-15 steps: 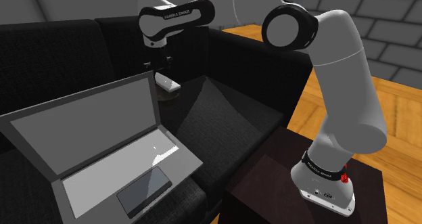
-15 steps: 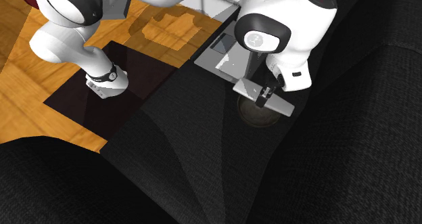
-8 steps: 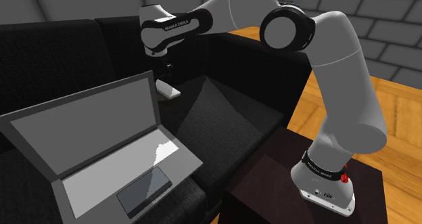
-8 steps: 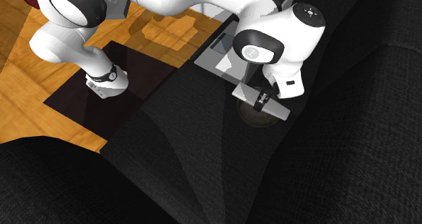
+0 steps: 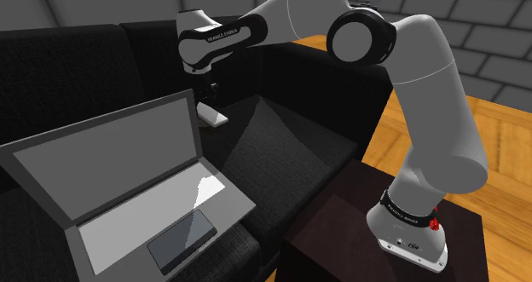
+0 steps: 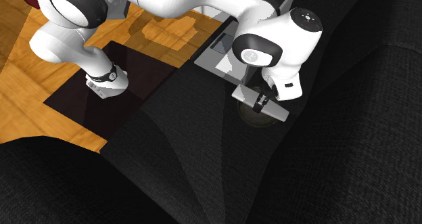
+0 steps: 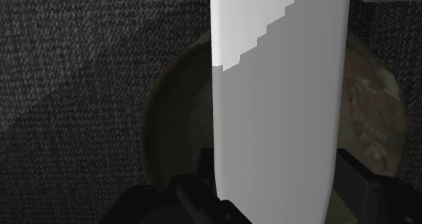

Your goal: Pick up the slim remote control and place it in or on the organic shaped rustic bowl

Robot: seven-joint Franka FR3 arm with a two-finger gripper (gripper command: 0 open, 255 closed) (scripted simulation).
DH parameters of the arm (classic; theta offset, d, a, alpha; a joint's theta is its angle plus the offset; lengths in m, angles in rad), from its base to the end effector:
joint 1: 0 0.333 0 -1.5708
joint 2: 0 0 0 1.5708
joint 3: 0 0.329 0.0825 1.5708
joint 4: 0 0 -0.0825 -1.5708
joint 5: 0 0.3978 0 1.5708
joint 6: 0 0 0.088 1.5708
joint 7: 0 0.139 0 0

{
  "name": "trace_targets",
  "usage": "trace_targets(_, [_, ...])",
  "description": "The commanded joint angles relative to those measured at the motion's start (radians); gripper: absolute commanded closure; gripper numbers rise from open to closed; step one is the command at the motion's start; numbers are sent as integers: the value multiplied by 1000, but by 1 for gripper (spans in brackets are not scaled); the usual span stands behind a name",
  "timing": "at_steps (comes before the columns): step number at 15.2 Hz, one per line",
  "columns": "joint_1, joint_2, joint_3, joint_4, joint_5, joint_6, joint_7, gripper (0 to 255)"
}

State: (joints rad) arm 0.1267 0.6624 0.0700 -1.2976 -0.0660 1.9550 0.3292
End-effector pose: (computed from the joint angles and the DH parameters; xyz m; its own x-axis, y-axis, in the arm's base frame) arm 0.7428 0.1304 0.3285 0.9925 -0.1220 0.0025 -0.1220 -0.9924 0.0182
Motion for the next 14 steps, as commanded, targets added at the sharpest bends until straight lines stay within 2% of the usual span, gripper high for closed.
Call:
trace_targets(1, [0,0,0,0,0,0,0,0])
trace_targets(6, [0,0,0,0,0,0,0,0])
trace_targets(10, [2,-26,2,86,3,-111,-3,0])
trace_targets(14, [2,-26,2,86,3,-111,-3,0])
